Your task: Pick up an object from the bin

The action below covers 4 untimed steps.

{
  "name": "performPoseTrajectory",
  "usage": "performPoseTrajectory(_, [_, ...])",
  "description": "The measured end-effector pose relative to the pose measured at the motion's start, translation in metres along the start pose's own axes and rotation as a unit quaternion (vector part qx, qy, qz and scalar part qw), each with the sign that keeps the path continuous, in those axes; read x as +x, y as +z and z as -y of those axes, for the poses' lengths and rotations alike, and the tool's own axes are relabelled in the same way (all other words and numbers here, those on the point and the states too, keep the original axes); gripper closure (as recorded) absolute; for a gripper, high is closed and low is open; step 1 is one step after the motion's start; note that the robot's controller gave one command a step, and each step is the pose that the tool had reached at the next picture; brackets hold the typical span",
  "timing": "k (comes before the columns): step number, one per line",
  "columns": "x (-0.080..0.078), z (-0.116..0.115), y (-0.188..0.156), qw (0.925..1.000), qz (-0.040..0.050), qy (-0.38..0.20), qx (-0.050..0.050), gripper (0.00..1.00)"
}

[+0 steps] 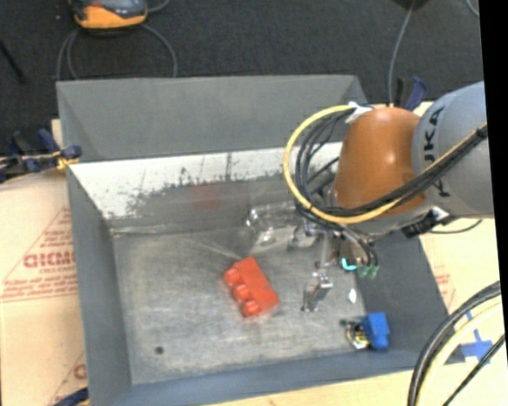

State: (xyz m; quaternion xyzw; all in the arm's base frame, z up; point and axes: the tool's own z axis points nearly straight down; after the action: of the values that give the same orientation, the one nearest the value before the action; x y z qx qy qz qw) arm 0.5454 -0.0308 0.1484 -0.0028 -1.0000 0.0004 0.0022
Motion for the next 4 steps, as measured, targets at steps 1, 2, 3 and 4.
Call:
performPoseTrajectory(1, [0.002, -0.039, 0.074, 0.9943, 0.0062, 0.106, -0.001, 0.00])
performPoseTrajectory(2, [0.011, -0.065, 0.046, 0.9940, 0.0050, 0.109, -0.002, 0.00])
performPoseTrajectory(3, [0.027, -0.070, 0.048, 0.9869, 0.0021, 0.162, -0.002, 0.00])
performPoseTrajectory(4, [0.012, -0.075, 0.075, 0.9792, 0.0035, 0.203, -0.001, 0.00])
